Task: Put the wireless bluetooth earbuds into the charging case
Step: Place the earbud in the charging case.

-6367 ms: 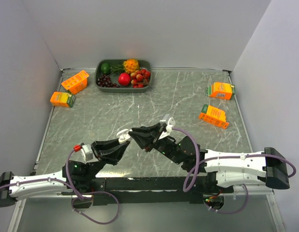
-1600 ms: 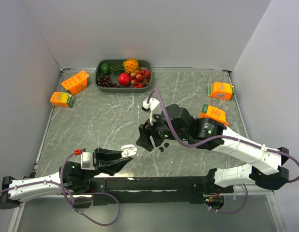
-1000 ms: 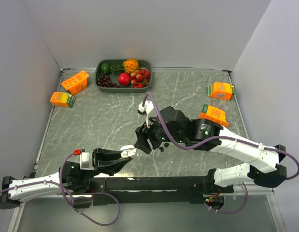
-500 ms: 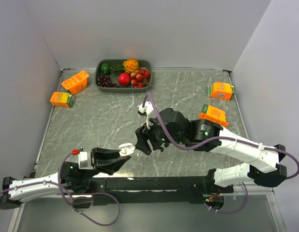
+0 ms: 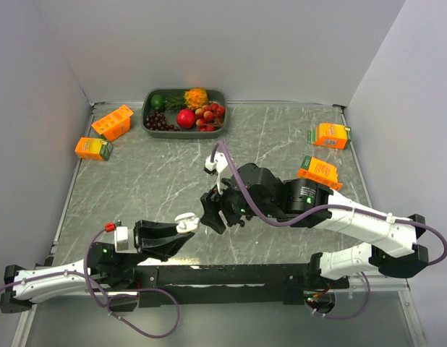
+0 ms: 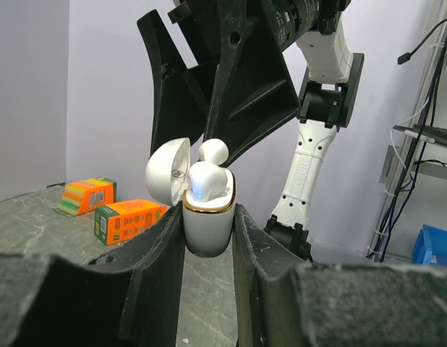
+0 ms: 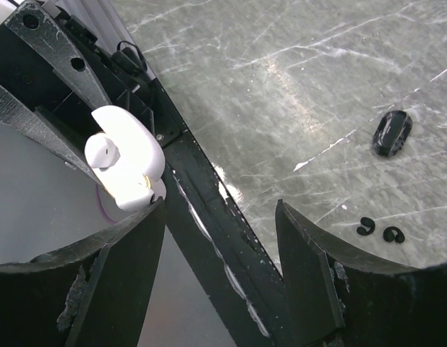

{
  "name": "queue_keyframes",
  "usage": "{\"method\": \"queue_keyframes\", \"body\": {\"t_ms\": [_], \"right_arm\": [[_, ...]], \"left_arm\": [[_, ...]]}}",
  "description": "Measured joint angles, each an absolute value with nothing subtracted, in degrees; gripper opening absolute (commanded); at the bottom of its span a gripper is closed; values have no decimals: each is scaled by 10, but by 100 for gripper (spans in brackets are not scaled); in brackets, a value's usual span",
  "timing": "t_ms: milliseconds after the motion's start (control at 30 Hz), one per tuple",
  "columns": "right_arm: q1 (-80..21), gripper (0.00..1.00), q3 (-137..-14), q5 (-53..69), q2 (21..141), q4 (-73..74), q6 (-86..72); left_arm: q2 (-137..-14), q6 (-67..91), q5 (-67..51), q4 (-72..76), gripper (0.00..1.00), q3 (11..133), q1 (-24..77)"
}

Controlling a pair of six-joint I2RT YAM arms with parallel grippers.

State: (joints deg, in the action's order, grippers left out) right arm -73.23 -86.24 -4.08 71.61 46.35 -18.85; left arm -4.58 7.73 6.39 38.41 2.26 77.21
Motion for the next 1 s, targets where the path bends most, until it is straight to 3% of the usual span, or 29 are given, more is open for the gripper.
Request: {"method": "queue_keyframes", "body": {"t_ms": [1000], "right_arm": [[-754,72,-897,-76,717,473,-189]], "left_arm": [[-48,77,74,366,1,23,772]]}}
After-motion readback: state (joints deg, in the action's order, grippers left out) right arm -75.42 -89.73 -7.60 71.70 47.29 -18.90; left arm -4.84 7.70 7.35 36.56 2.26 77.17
